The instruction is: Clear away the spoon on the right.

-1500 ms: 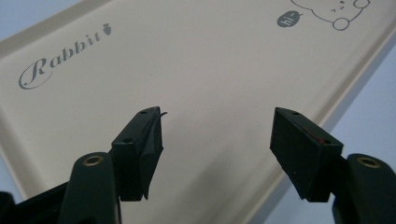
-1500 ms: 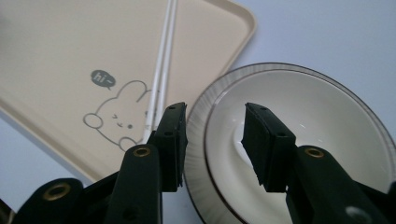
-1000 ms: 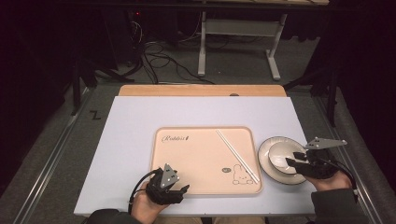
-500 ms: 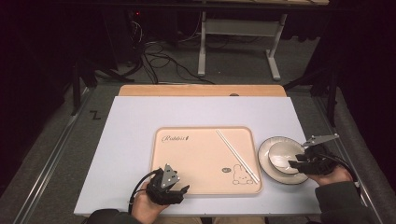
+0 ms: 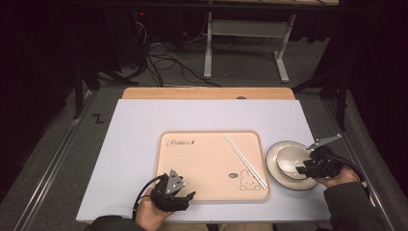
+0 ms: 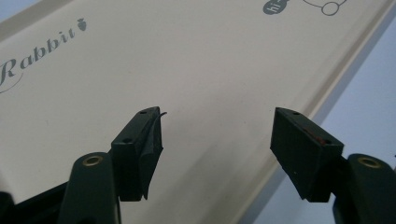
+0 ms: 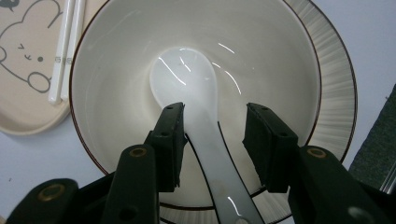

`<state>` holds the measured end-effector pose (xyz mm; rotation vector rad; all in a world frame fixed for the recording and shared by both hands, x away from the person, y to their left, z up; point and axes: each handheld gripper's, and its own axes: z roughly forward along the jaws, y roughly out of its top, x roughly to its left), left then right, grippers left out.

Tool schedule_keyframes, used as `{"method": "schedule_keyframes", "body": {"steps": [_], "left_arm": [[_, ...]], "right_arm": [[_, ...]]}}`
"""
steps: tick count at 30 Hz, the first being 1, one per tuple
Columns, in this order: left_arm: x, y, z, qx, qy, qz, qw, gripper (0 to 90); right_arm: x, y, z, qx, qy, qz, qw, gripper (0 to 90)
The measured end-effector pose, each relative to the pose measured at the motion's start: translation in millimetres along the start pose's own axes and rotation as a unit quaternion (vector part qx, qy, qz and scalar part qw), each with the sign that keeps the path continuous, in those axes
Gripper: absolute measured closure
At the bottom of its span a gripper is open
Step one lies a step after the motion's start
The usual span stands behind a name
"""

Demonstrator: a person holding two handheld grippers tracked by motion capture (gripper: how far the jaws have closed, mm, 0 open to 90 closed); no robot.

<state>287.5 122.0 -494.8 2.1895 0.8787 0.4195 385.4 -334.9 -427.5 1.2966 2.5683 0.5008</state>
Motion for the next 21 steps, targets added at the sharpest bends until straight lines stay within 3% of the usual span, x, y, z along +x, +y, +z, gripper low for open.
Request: {"method": "schedule_keyframes", "body": {"steps": [6,18,21], "left_arm": [[0.2,-0.2,-0.2,0.0,0.002,-0.001,1.0,34.6],[0.1,-0.4,-0.4,0.002,0.004,-0.001,1.0,34.6],[0.3,-1.0,-0.5,0.002,0.005,-0.002,1.0,34.6]], "right_arm": [[-2.6,0.5,1.3,0.005,0.003,0.006,1.0,66.7],[0.3,0.6,-1.2,0.006,-0.004,-0.012,0.9999,84.1],[2.1,0.5,-0.8,0.004,-0.008,-0.015,0.9998,84.4]]}}
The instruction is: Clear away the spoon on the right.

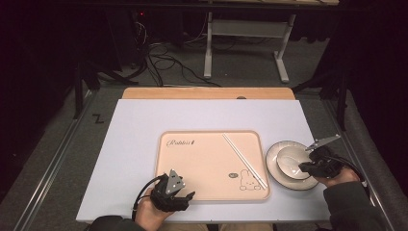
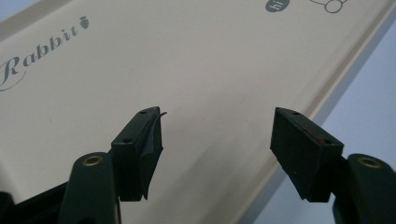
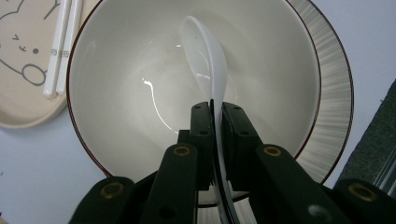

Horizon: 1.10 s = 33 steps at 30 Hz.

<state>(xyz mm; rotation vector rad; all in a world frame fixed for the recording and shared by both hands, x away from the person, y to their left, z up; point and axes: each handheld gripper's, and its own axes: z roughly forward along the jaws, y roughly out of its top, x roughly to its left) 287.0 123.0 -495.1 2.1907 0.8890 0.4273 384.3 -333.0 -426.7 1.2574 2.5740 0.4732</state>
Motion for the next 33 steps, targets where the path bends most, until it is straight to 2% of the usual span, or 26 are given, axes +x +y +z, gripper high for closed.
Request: {"method": "schedule_keyframes", "body": {"steps": [14,21,33], "left_arm": [[-0.5,0.0,-0.6,-0.004,0.0,0.001,1.0,34.6],[-0.2,0.1,-0.8,-0.004,0.001,0.001,1.0,34.6],[-0.3,0.1,-1.6,-0.006,0.001,0.003,1.0,34.6]], "right_arm": [[6.4,-3.6,-3.8,-0.022,-0.01,-0.01,0.9997,85.1],[11.6,-1.8,-12.8,-0.041,-0.019,-0.021,0.9988,85.2],[16.5,-2.7,-25.2,-0.069,-0.024,-0.024,0.997,85.2]]}}
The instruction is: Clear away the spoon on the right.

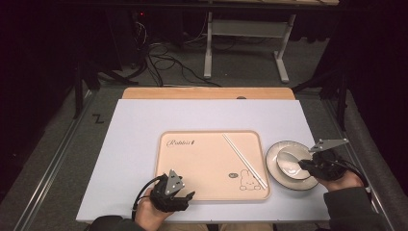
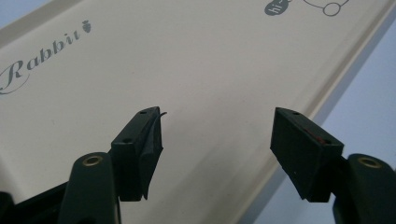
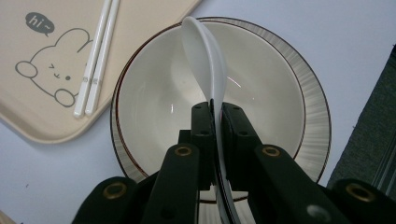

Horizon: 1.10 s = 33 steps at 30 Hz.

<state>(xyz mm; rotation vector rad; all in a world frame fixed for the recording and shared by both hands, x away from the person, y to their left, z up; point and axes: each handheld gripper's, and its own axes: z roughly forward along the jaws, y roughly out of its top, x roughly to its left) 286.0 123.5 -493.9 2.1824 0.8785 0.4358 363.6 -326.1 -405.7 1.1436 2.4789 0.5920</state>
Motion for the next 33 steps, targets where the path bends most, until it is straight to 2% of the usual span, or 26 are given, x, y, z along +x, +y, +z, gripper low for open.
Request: {"method": "schedule_keyframes", "body": {"steps": [6,17,24,28,33], "left_arm": [[-0.6,0.0,0.8,0.001,0.0,-0.001,1.0,34.6],[-0.1,-0.1,0.2,0.0,0.0,-0.001,1.0,34.6],[0.1,-0.1,0.0,-0.002,0.0,-0.002,1.0,34.6],[0.1,0.0,0.0,-0.002,0.001,-0.001,1.0,34.6],[0.3,-0.2,-1.0,-0.004,0.002,-0.002,1.0,34.6]], "right_arm": [[3.1,-0.6,-8.0,-0.018,0.005,0.008,0.9998,85.2],[26.0,10.7,-16.5,-0.043,0.02,-0.018,0.9987,85.2],[35.8,24.0,-9.1,-0.047,0.03,-0.02,0.9982,85.2],[41.3,29.7,-2.0,-0.058,0.03,-0.021,0.9976,85.2],[45.4,36.2,10.1,-0.053,0.037,-0.016,0.9978,85.1]]}}
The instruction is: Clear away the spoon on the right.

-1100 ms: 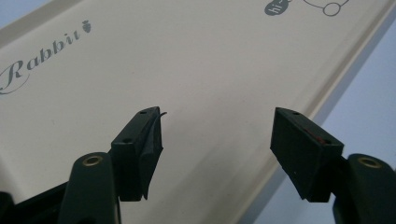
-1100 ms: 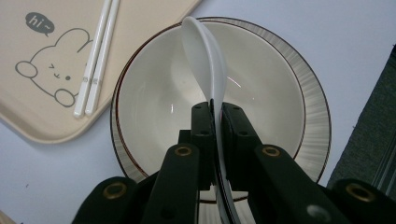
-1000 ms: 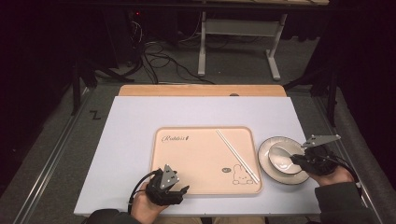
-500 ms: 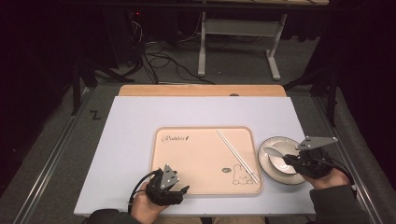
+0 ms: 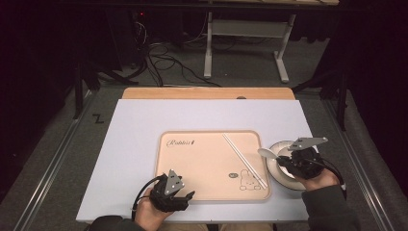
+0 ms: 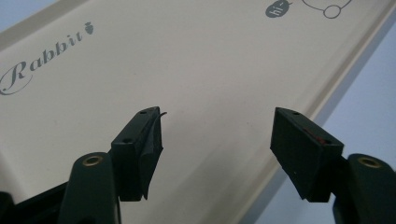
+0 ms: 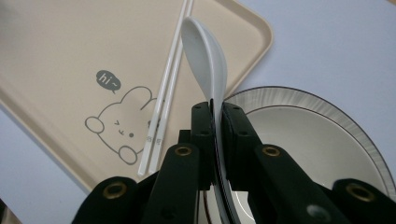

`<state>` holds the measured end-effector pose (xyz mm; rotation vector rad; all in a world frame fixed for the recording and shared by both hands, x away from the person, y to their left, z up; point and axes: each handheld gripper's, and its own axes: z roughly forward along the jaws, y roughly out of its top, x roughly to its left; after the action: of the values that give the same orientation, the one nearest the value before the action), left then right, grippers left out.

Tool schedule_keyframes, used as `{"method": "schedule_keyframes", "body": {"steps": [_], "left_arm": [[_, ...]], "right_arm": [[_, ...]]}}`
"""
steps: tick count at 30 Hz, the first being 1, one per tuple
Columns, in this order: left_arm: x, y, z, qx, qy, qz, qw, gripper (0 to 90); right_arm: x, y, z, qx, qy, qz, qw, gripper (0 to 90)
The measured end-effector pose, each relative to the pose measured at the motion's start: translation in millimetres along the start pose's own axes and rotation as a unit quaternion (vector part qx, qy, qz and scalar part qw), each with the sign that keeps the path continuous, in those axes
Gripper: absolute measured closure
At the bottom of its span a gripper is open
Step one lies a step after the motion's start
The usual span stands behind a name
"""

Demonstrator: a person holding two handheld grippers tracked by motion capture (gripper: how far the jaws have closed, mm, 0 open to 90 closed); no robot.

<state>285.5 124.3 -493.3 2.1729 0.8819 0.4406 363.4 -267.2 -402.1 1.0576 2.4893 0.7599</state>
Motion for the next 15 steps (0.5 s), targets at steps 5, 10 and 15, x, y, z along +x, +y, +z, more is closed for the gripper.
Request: {"method": "schedule_keyframes", "body": {"steps": [5,10,15], "left_arm": [[0.1,0.2,0.1,0.0,0.0,0.001,1.0,34.6],[-0.1,0.2,-0.2,-0.001,0.0,0.001,1.0,34.6],[-0.1,0.2,-0.1,-0.001,0.0,0.002,1.0,34.6]], "right_arm": [[2.5,6.2,8.9,0.004,0.003,0.002,1.0,85.1],[4.3,11.3,15.8,0.005,-0.004,0.002,1.0,85.1],[4.2,16.0,22.9,0.011,-0.012,0.009,0.9998,85.2]]}}
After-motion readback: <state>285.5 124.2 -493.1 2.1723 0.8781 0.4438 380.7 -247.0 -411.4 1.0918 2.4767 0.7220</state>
